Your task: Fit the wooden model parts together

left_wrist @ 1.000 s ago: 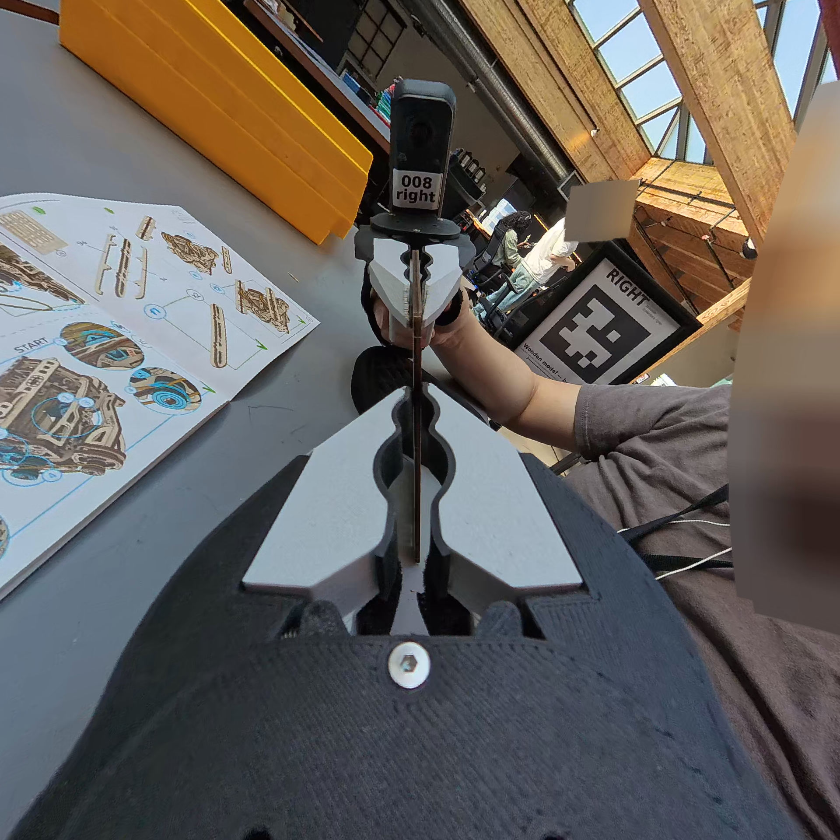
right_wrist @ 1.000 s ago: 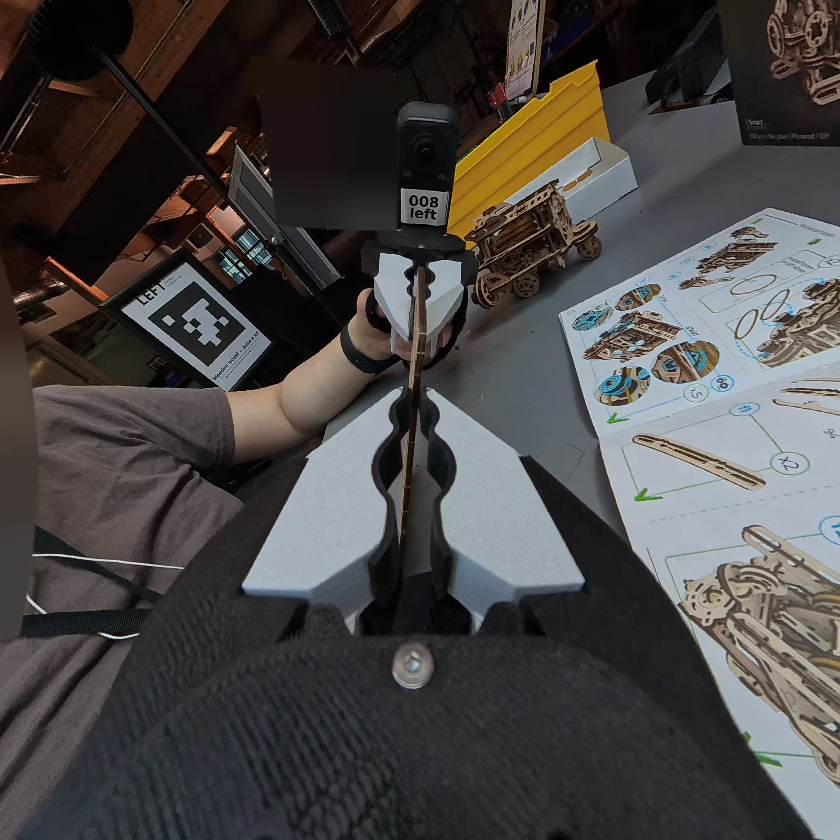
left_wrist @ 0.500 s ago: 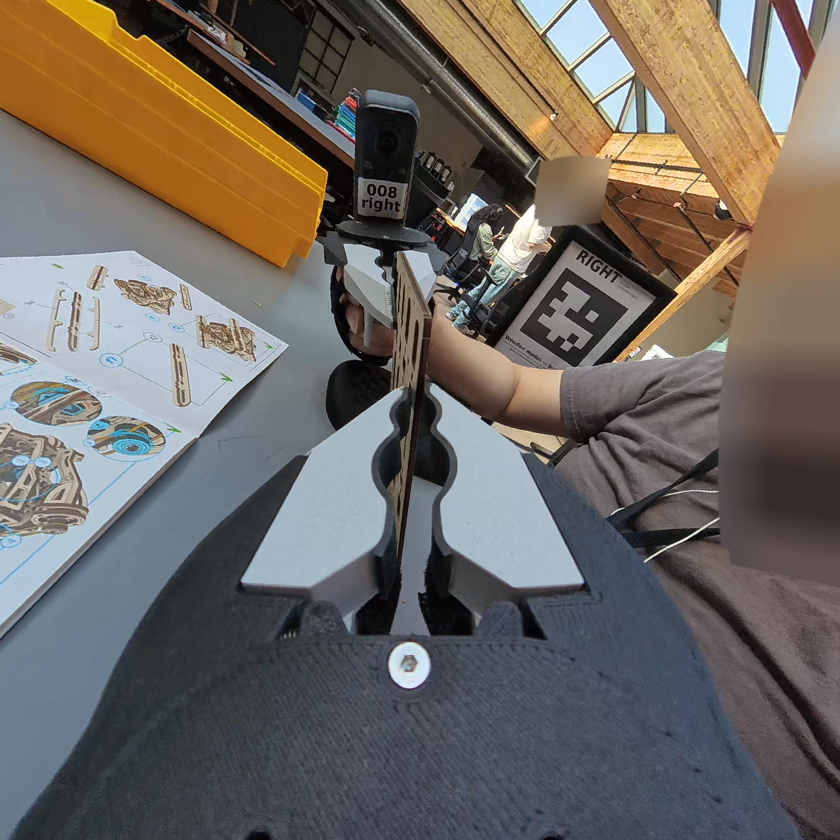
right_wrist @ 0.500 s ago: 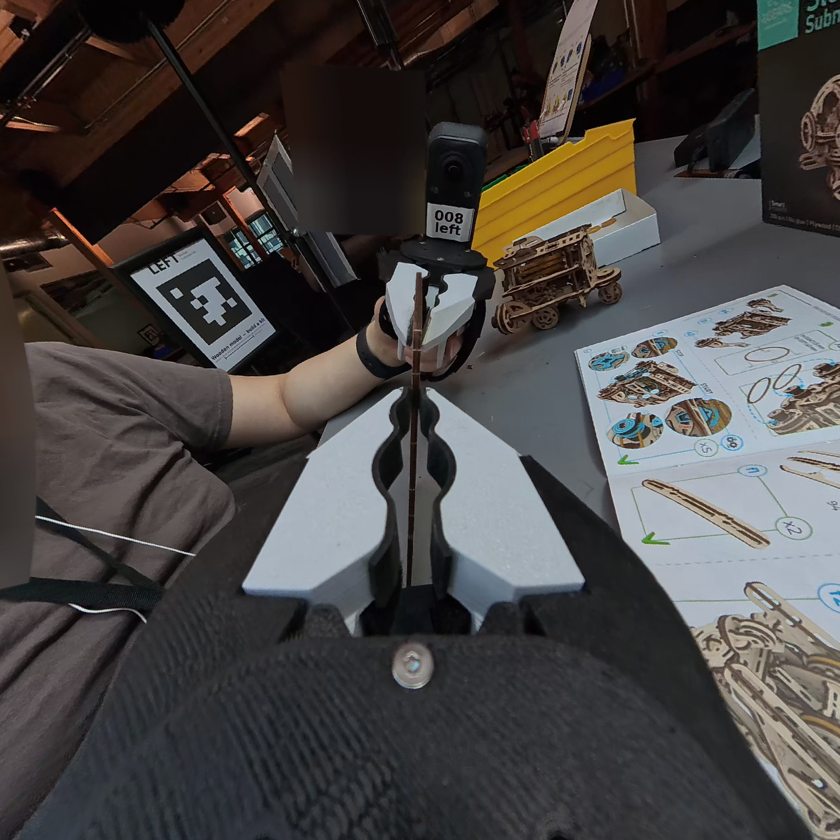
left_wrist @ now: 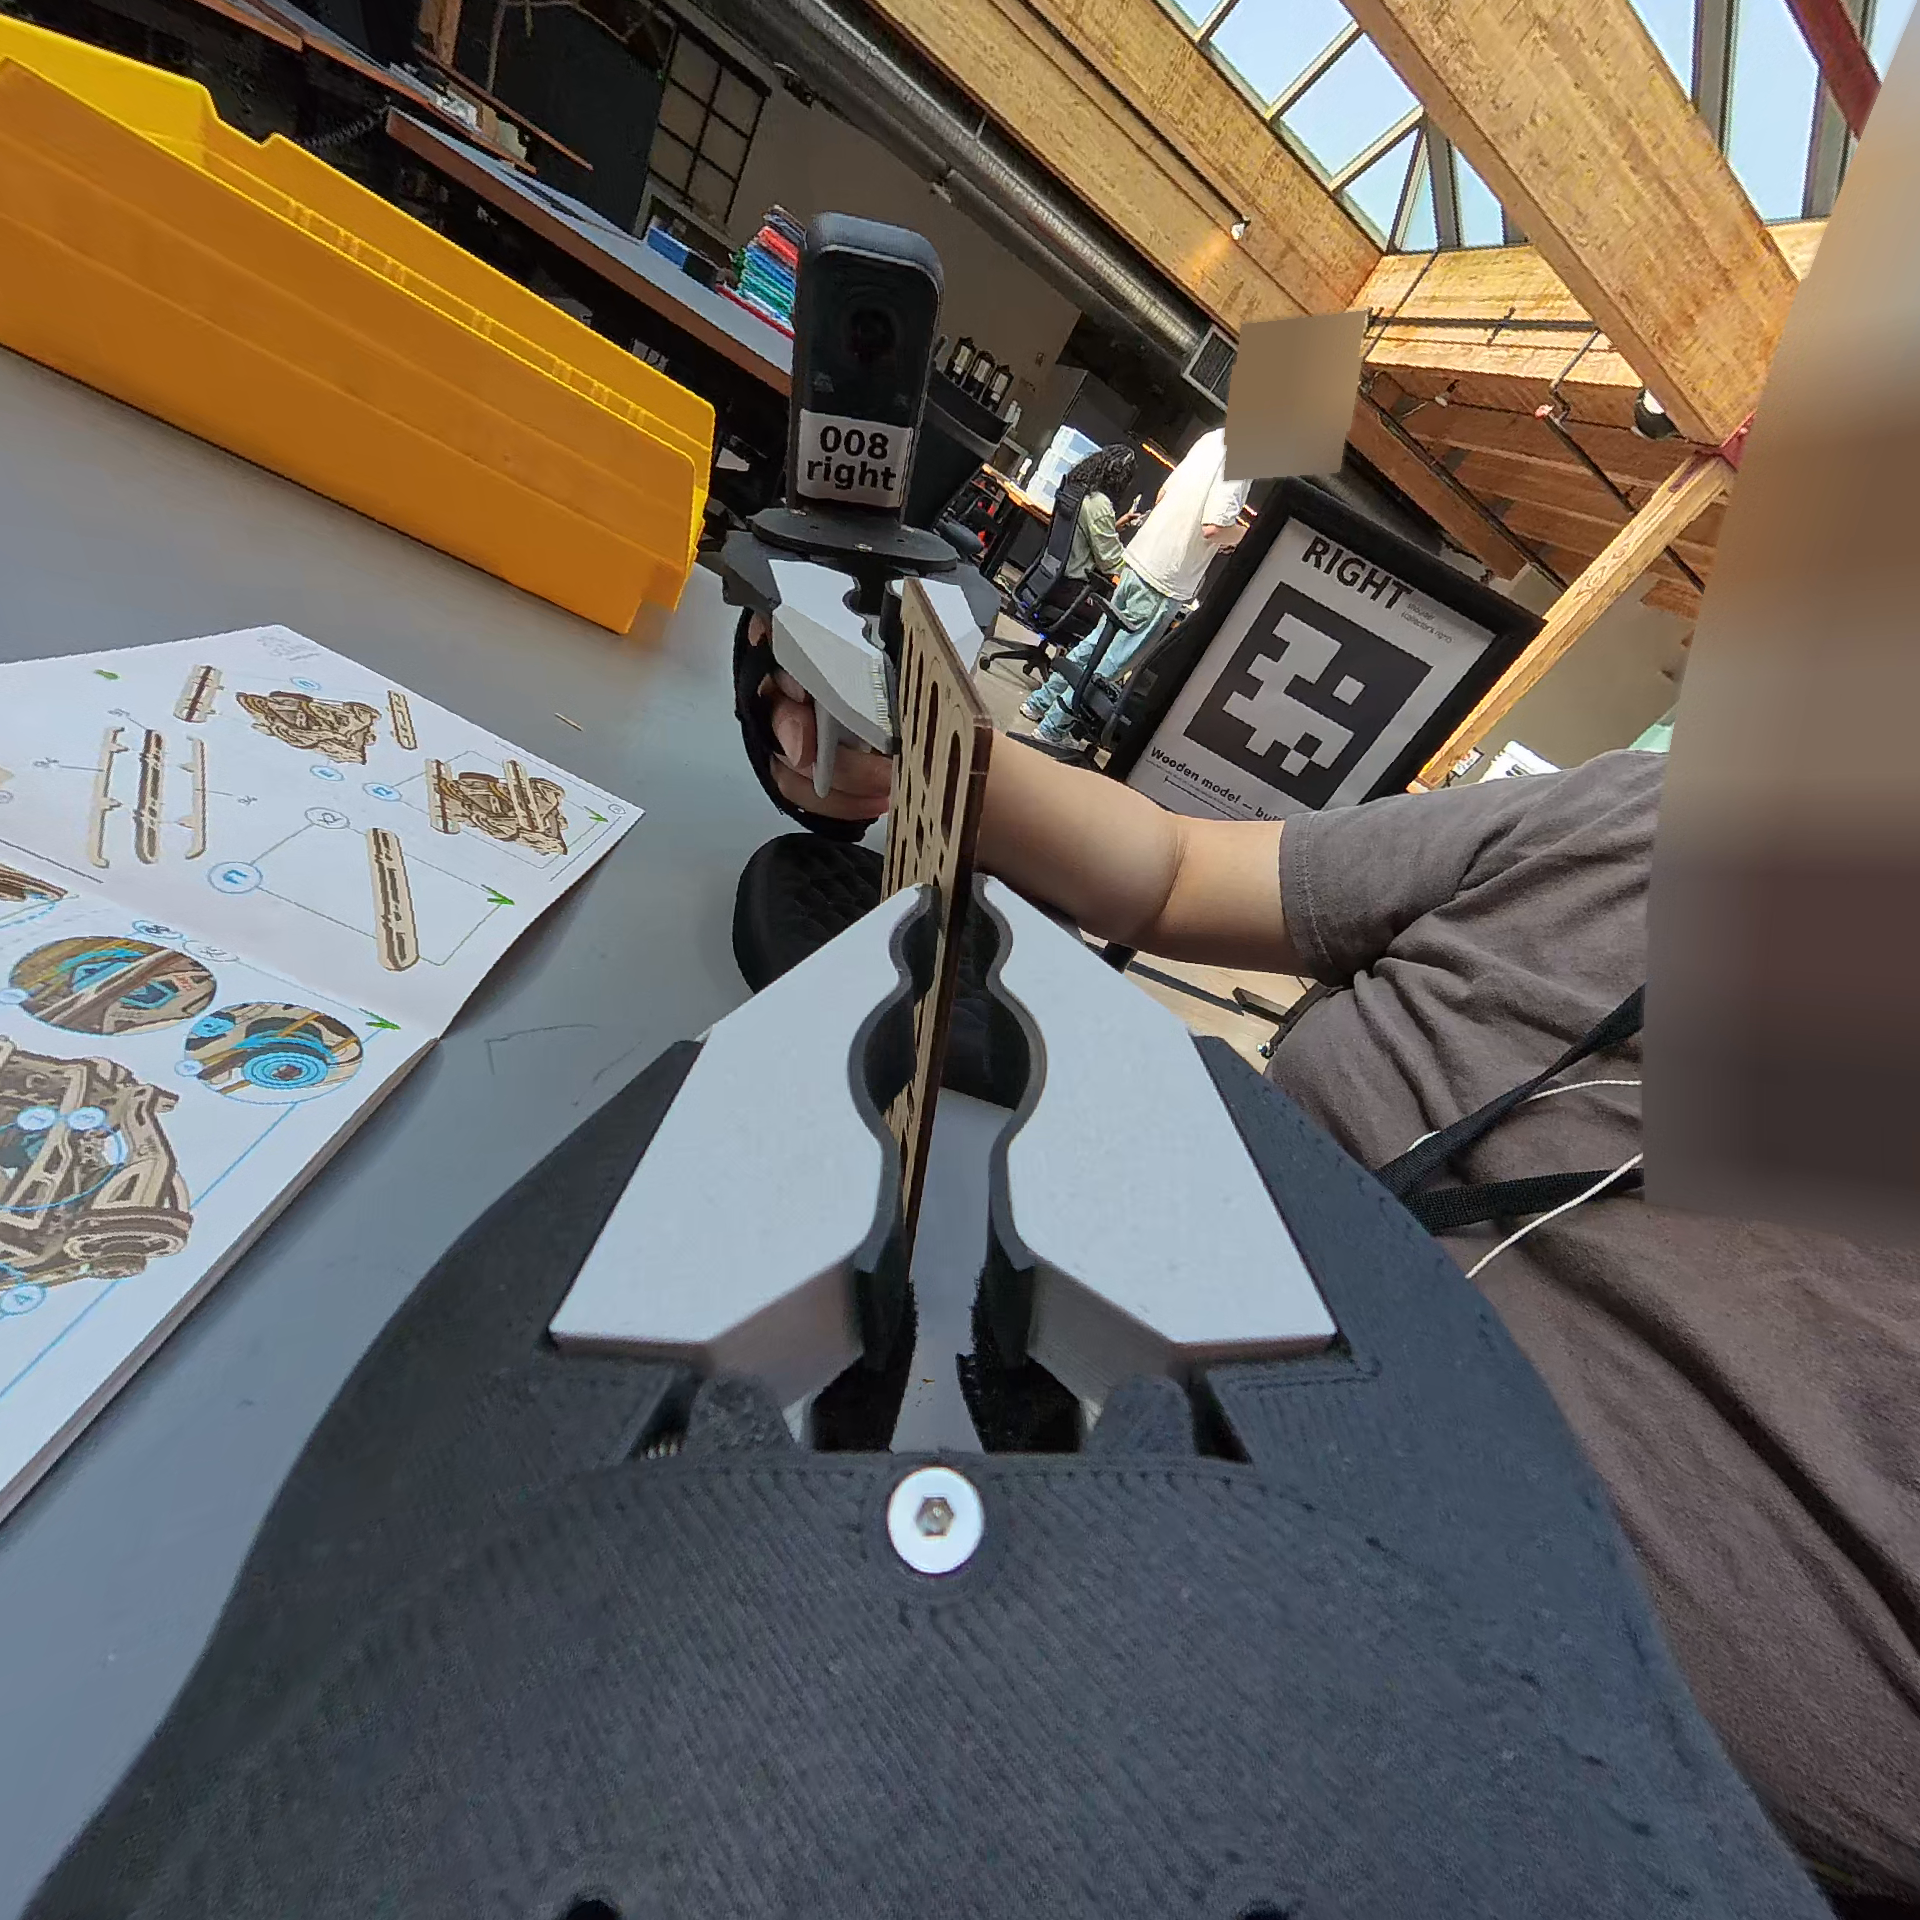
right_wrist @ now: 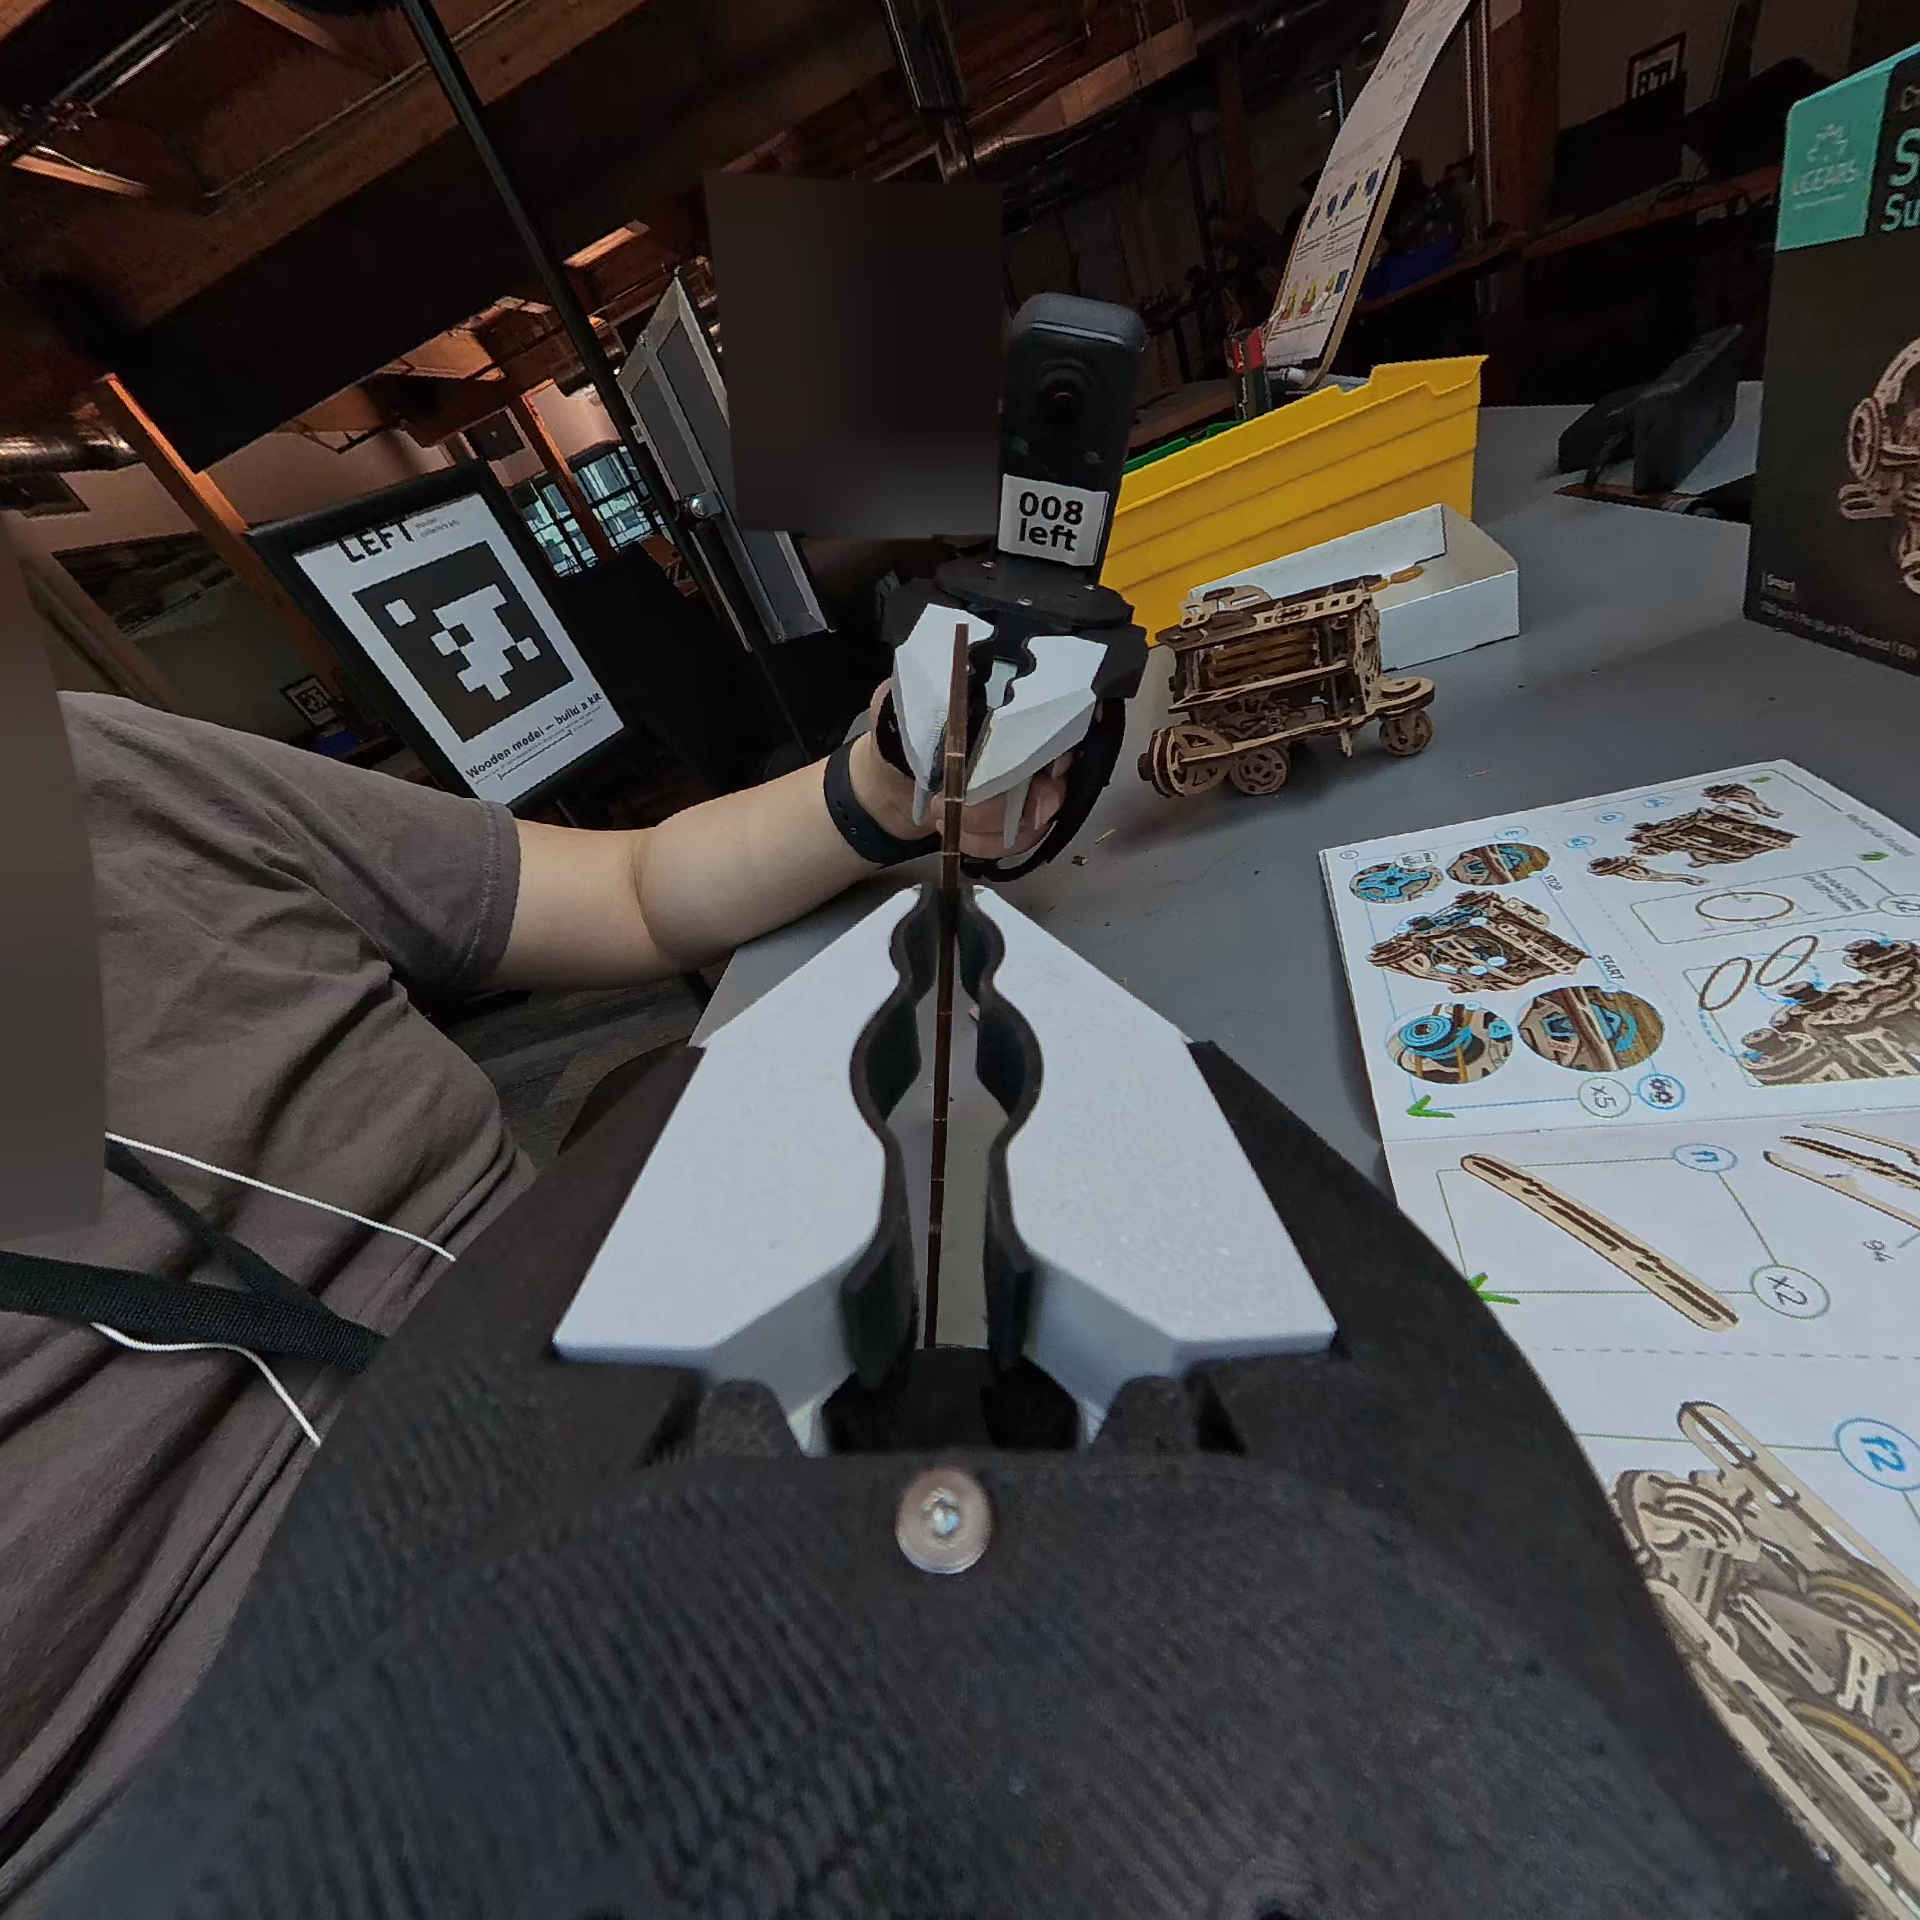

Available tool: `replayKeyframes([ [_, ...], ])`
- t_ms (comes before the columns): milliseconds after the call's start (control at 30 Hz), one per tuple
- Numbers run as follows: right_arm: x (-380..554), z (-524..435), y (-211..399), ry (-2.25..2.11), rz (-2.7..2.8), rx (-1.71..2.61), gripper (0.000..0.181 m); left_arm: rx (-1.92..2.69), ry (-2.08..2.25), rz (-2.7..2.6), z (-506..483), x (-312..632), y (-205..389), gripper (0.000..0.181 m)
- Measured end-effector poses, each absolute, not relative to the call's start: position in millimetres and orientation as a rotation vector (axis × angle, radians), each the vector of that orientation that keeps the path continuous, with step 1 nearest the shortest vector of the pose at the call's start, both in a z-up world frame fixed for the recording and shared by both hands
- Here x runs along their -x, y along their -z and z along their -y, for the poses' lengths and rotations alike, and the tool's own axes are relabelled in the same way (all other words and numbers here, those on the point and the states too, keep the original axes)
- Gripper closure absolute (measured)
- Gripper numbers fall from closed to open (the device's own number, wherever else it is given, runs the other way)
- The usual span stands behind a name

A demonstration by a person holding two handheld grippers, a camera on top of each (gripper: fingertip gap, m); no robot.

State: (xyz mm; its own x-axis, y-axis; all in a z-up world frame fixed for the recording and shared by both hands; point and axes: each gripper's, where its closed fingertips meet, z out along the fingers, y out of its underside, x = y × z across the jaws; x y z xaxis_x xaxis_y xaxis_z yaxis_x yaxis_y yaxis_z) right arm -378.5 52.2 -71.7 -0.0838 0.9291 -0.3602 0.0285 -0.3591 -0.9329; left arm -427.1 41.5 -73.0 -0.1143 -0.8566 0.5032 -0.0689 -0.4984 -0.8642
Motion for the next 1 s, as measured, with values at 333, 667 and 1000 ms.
replayKeyframes([
  [333, 380, -52, 71, -1.499, 1.097, 1.429, 0.181, 1.568, 1.639, -1.04, -44, 428, 75, 0.177],
  [667, 380, -55, 74, -1.493, 1.086, 1.448, 0.181, 1.594, 1.615, -1.019, -49, 427, 79, 0.177],
  [1000, 382, -54, 77, -1.491, 1.096, 1.457, 0.18, 1.615, 1.605, -1.033, -48, 425, 83, 0.181],
])
